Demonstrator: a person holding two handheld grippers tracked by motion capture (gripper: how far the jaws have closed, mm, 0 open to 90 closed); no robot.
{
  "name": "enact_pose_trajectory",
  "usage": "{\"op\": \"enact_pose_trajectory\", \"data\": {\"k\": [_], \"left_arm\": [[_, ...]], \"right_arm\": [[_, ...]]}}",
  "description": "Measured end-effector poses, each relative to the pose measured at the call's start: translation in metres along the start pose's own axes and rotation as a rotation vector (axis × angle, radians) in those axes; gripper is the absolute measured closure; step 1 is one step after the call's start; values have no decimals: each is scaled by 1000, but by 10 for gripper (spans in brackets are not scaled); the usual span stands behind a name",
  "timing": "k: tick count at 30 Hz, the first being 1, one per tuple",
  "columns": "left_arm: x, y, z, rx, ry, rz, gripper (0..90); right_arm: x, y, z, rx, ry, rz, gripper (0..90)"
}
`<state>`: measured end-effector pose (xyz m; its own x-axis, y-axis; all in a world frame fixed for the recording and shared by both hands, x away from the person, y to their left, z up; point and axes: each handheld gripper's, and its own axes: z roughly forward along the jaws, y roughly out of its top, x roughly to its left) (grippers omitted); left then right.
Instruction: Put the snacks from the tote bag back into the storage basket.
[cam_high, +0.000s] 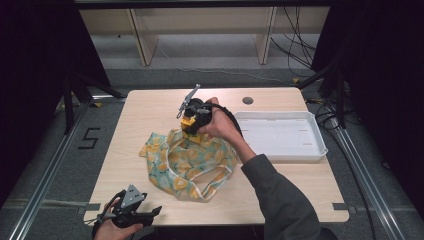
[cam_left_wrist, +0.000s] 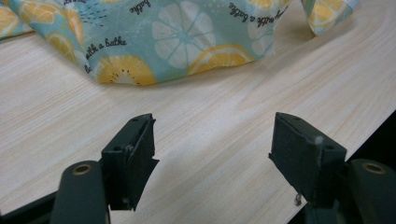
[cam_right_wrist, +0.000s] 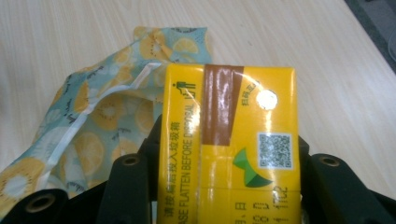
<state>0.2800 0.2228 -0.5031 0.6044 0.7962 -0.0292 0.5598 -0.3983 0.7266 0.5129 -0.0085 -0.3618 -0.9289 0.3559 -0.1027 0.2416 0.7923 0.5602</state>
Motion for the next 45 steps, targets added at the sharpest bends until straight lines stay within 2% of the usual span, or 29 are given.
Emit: {"op": "enact_pose_trajectory", "data": {"k": [1, 2, 5, 12, 13, 15, 16, 17, 18, 20, 21, 22, 23, 24, 25, 26, 28, 30, 32, 35, 36, 39, 41, 42, 45], "left_arm": [[0, 0, 0, -1, 3, 1, 297], [1, 1, 0, -2, 6, 12, 296], [1, 0, 0, 2, 4, 15, 295], [3, 0, -1, 7, 9, 23, 295], [2, 0, -1, 16, 7, -3, 295], [3, 0, -1, 25, 6, 8, 295], [2, 0, 0, 1, 5, -7, 293], [2, 0, 0, 1, 5, -7, 289], [4, 0, 0, 10, 27, 13, 279], [4, 0, 0, -1, 15, 3, 277], [6, 0, -3, 38, 25, 19, 276], [4, 0, -1, 7, 23, -3, 274], [5, 0, -2, 30, 26, 14, 273], [4, 0, -2, 23, 17, 2, 273], [3, 0, 0, -4, 21, -1, 273], [5, 0, -1, 28, 18, 13, 272], [5, 0, -2, 34, 17, 14, 272], [3, -1, 0, 1, 16, -23, 272], [4, 0, 0, 17, 20, -14, 272], [4, 0, 0, 14, 31, 1, 272], [4, 0, 0, 12, 28, -1, 271], [4, -1, 1, 14, 30, -5, 271], [4, 0, 0, 18, 29, 0, 271], [5, 0, 0, 19, 25, 2, 271], [5, -1, 0, 17, 26, 4, 271]], "right_arm": [[0, 0, -11, -2, -5, 0, 525], [0, 0, -16, -6, -14, 10, 525], [-1, -1, -31, -10, -15, 0, 526], [-5, -8, -53, -21, -38, 8, 526], [-7, -11, -60, -17, -46, 8, 526], [-10, -15, -68, -18, -56, 3, 526], [-11, -17, -72, -19, -56, 2, 526], [-12, -20, -76, -25, -66, 11, 526], [-14, -23, -80, -18, -67, 12, 526], [-16, -26, -83, -17, -68, 14, 526], [-21, -32, -89, -15, -76, 15, 526], [-23, -35, -92, -14, -86, 24, 526], [-25, -39, -94, -12, -99, 28, 526], [-26, -41, -96, -5, -98, 34, 526], [-30, -46, -99, -6, -106, 34, 526], [-31, -50, -102, -3, -111, 53, 526], [-36, -56, -106, 1, -117, 60, 526], [-38, -61, -109, -1, -118, 69, 526], [-44, -72, -114, 5, -134, 87, 526], [-50, -82, -117, 13, -141, 92, 526], [-51, -86, -118, 16, -145, 109, 526], [-53, -92, -118, 26, -146, 130, 526], [-58, -102, -115, 30, -149, 127, 526], [-58, -105, -114, 42, -147, 138, 526], [-61, -111, -111, 44, -145, 134, 526]]}}
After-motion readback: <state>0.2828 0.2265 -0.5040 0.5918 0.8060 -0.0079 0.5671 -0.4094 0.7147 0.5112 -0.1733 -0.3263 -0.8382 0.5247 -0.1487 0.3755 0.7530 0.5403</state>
